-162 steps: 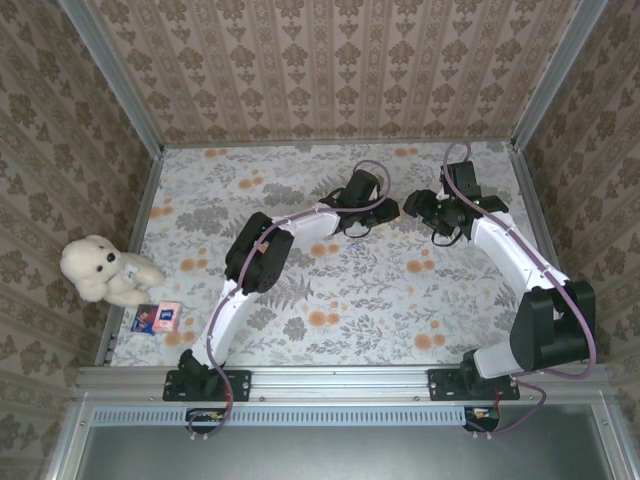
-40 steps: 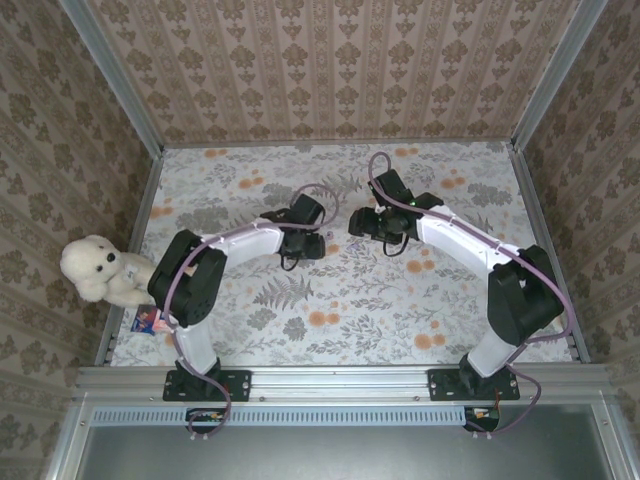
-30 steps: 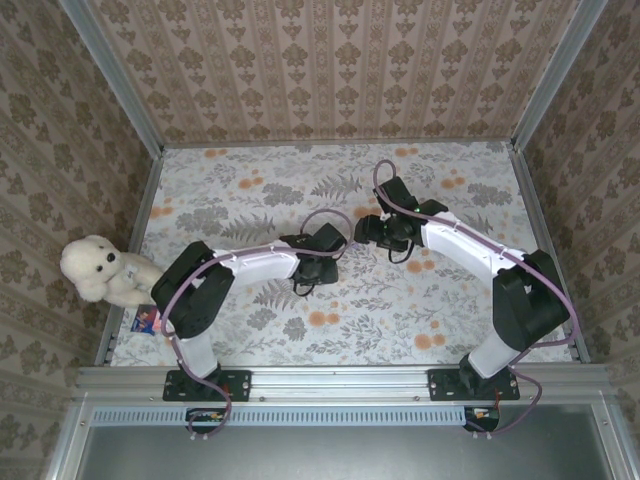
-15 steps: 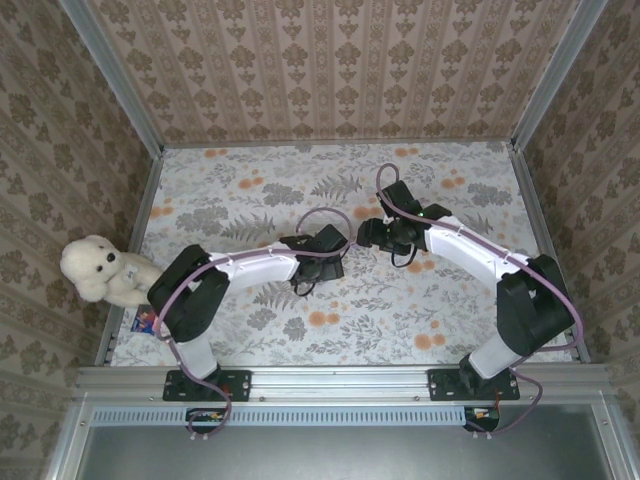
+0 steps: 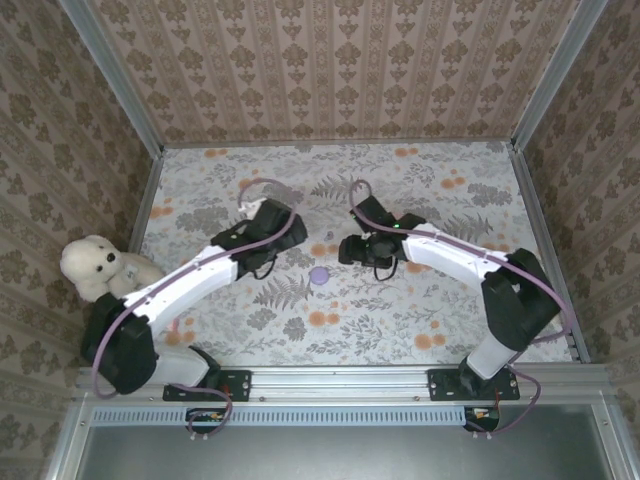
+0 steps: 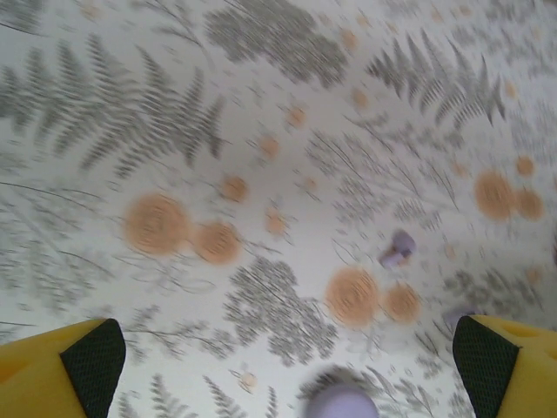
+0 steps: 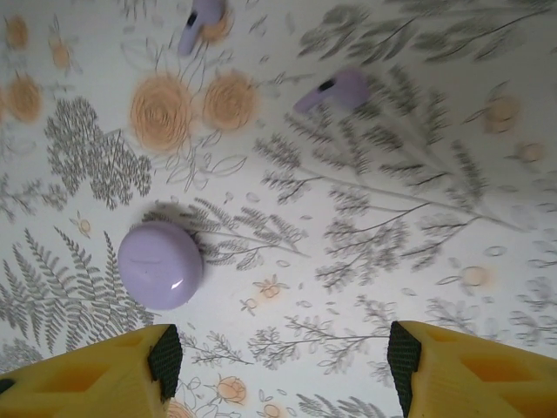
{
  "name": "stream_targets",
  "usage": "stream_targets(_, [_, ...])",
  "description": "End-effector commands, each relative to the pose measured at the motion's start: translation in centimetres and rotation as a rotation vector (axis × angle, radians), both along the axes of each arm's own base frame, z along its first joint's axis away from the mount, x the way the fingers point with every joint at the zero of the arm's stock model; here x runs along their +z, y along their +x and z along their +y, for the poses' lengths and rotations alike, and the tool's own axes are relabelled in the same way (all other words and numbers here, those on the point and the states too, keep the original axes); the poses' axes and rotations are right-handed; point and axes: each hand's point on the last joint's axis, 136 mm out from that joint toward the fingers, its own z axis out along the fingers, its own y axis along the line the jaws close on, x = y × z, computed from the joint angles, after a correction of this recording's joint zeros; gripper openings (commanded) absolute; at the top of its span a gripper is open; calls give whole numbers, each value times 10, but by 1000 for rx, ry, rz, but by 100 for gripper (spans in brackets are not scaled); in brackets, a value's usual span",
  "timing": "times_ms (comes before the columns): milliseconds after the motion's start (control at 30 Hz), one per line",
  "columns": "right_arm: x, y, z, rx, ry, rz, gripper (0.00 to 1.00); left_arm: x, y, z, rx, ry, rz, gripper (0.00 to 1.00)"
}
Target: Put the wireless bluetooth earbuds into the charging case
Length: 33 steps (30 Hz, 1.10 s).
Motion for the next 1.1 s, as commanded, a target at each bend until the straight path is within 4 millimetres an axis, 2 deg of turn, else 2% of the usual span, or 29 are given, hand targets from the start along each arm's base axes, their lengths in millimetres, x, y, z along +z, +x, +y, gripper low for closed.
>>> stream_targets(0, [-4, -2, 17, 23, -52, 8, 68, 8, 1, 31, 53, -21, -42, 100])
stream_targets(167, [-16, -6, 41, 74, -87, 28, 68, 10, -1, 69, 160, -114, -70, 100])
stream_targets(300, [-24, -7, 54, 103, -121, 40, 68, 6, -1, 86, 202, -179, -80, 100])
stream_targets(700, [-48, -10, 71, 108, -246, 70, 70, 2, 7, 86, 231, -288, -95, 100])
stream_targets(1067, [-62, -5, 76, 82, -302, 80, 70, 5, 8, 89, 215, -237, -74, 100])
